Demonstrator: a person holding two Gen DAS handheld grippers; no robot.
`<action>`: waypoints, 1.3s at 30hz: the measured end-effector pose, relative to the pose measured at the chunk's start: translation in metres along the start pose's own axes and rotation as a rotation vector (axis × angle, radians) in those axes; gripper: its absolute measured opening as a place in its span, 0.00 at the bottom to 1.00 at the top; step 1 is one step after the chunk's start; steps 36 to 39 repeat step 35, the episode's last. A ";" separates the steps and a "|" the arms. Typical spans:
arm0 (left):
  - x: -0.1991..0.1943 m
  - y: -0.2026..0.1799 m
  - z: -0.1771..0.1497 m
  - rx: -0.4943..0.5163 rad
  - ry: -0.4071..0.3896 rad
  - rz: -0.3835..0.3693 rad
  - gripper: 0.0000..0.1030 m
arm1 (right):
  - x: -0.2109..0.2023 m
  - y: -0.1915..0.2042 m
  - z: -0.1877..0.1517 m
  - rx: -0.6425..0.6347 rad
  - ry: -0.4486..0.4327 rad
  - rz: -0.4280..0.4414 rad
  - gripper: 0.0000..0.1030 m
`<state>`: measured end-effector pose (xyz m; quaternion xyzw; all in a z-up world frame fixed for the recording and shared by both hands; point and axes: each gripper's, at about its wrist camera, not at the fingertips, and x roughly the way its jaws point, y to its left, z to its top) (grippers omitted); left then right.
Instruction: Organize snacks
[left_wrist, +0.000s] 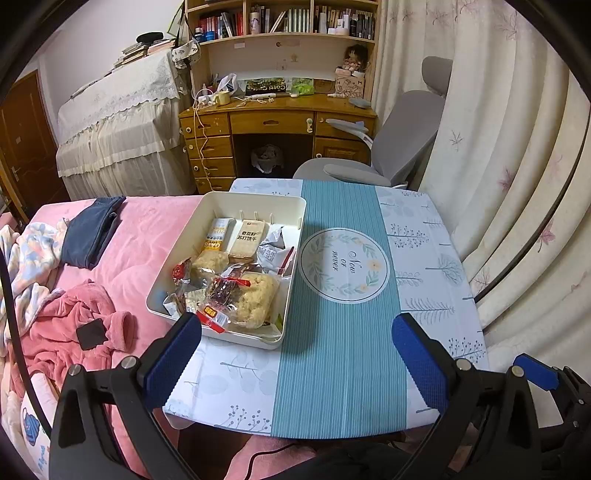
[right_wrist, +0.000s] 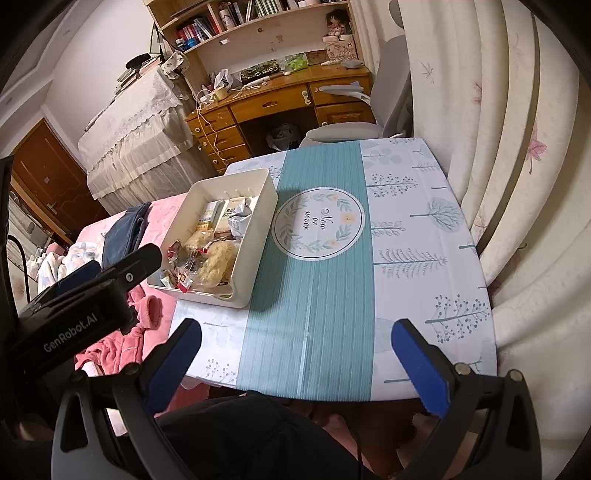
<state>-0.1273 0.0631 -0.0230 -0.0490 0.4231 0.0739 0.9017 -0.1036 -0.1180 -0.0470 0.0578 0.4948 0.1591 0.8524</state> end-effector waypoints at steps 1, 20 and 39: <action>0.000 0.000 0.000 0.001 0.002 0.000 1.00 | 0.000 0.000 0.000 0.000 0.001 0.001 1.00; 0.007 -0.008 -0.006 0.010 0.017 -0.004 1.00 | 0.004 -0.017 0.000 0.021 0.003 0.001 1.00; 0.009 -0.009 -0.004 0.012 0.022 -0.005 1.00 | 0.003 -0.020 0.000 0.024 0.010 0.001 1.00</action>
